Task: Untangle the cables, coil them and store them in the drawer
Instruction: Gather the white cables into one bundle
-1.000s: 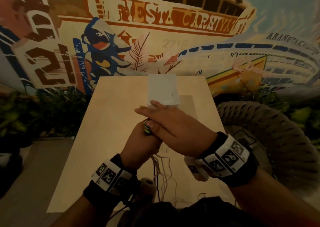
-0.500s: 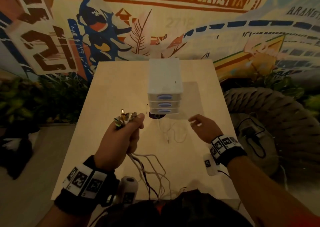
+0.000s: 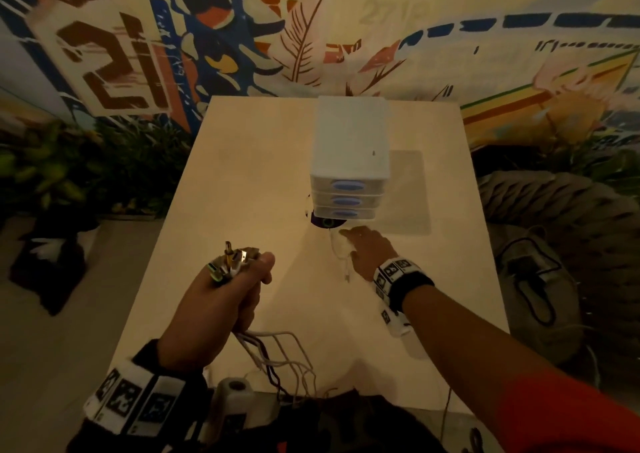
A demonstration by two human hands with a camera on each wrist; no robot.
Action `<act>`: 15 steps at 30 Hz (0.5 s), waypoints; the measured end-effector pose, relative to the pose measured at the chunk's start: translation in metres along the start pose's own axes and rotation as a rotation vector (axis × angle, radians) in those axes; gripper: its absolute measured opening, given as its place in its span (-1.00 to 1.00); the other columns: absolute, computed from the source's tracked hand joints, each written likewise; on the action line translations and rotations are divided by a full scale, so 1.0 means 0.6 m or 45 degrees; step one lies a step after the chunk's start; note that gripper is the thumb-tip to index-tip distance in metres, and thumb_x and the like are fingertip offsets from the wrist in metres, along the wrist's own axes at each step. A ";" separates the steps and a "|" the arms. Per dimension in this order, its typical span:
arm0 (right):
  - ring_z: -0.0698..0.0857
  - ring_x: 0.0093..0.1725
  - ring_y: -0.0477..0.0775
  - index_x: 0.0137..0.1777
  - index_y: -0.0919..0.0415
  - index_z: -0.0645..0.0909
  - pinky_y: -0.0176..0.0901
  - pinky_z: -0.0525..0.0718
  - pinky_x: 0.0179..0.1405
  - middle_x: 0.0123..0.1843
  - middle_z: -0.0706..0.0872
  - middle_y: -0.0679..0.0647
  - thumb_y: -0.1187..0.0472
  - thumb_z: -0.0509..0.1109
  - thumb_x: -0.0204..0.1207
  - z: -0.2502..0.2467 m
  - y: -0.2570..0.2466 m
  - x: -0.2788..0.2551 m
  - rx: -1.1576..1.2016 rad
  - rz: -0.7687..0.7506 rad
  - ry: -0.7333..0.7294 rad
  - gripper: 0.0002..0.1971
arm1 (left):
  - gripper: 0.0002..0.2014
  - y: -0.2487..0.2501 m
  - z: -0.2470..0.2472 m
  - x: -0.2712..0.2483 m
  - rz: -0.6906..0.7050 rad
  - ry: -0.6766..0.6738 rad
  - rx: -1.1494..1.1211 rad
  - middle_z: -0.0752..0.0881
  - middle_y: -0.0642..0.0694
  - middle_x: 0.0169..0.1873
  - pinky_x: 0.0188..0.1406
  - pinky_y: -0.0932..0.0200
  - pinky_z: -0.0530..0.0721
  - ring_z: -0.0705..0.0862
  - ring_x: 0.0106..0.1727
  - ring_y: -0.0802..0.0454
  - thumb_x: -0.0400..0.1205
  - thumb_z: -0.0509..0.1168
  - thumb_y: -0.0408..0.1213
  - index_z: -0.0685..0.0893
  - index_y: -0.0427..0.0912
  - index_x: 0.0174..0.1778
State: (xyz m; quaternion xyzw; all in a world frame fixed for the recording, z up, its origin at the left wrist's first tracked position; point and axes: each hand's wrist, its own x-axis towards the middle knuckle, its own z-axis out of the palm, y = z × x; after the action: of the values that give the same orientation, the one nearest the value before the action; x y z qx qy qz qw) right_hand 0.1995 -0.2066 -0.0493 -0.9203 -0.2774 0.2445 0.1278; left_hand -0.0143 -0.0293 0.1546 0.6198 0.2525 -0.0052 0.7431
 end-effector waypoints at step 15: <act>0.72 0.07 0.17 0.07 -0.04 0.59 0.05 0.57 0.19 0.03 0.79 -0.02 0.04 0.28 0.66 -0.004 -0.012 -0.010 0.032 -0.084 0.202 -0.90 | -0.64 -0.019 -0.046 -0.018 0.030 0.107 -0.045 0.22 -0.04 -0.52 -0.58 0.22 0.18 0.11 -0.54 0.05 0.44 0.46 0.09 0.61 -0.15 -0.33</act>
State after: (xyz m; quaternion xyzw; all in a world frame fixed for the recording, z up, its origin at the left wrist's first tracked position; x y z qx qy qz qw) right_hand 0.1928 -0.2042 -0.0424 -0.9255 -0.2933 0.1699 0.1689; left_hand -0.0374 -0.0098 0.1450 0.6092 0.2762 0.0341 0.7426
